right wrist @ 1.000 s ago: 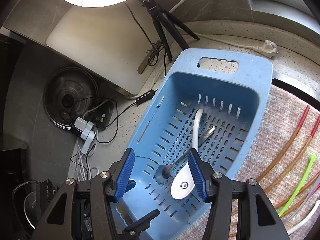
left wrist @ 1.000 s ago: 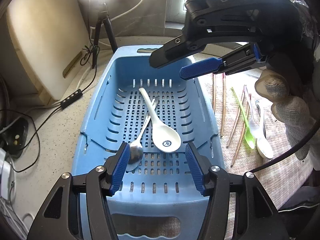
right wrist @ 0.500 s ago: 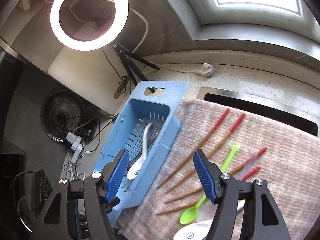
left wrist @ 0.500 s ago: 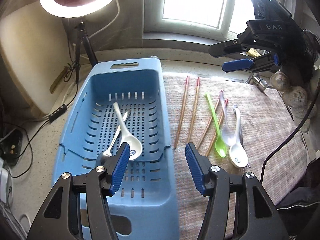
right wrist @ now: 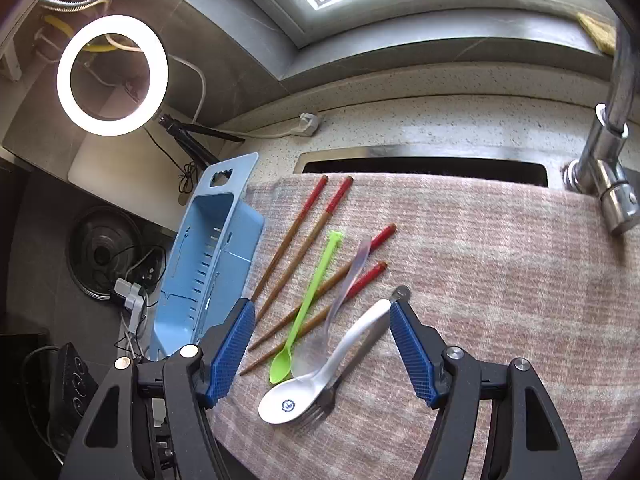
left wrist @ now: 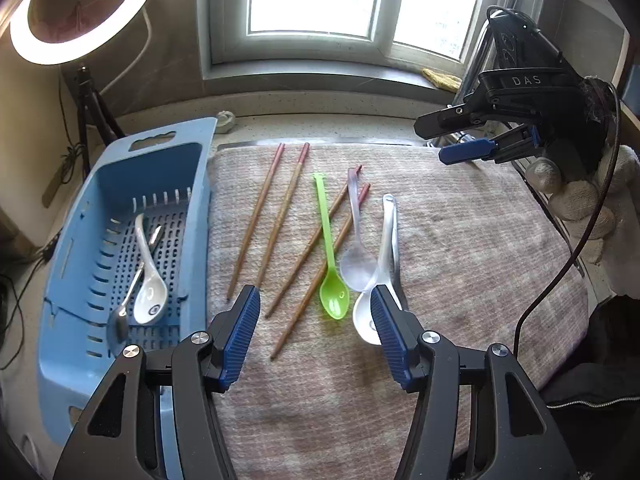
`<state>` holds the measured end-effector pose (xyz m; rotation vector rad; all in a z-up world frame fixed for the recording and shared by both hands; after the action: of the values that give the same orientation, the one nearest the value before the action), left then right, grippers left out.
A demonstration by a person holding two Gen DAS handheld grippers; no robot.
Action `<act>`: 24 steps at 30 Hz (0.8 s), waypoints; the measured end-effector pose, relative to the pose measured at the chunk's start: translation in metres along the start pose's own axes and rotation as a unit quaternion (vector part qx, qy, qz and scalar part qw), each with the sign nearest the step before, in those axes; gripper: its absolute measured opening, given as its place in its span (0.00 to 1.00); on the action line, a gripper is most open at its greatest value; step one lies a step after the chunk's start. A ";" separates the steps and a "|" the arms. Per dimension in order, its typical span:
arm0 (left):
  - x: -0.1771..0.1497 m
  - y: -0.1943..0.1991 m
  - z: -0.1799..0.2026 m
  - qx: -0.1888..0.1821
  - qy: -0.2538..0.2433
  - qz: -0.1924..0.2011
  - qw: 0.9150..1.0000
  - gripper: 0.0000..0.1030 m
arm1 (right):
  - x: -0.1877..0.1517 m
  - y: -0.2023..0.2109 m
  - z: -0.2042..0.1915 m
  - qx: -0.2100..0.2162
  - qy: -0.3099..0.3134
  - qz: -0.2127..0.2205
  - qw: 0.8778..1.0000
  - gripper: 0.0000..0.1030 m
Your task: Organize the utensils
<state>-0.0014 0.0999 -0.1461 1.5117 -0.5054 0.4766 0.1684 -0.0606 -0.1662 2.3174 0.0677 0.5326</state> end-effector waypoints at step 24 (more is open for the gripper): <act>-0.044 -0.021 0.069 -0.069 0.011 -0.062 0.996 0.55 | -0.046 -0.055 0.038 -0.004 -0.063 -0.091 0.994 0.35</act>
<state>-0.0260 0.0319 -0.1893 1.3949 -0.4157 0.3534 0.1474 -0.0559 -0.2444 2.3030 0.2146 0.2926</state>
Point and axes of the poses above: each gripper's, at about its wrist camera, not at the fingertips, and y roughly against the way its jaws point, z to its right, x to its top, the point moved 3 cm from there along -y, roughly the way its jaws point, and after that the axes turned 8 degrees about x, right-handed, at the moved point
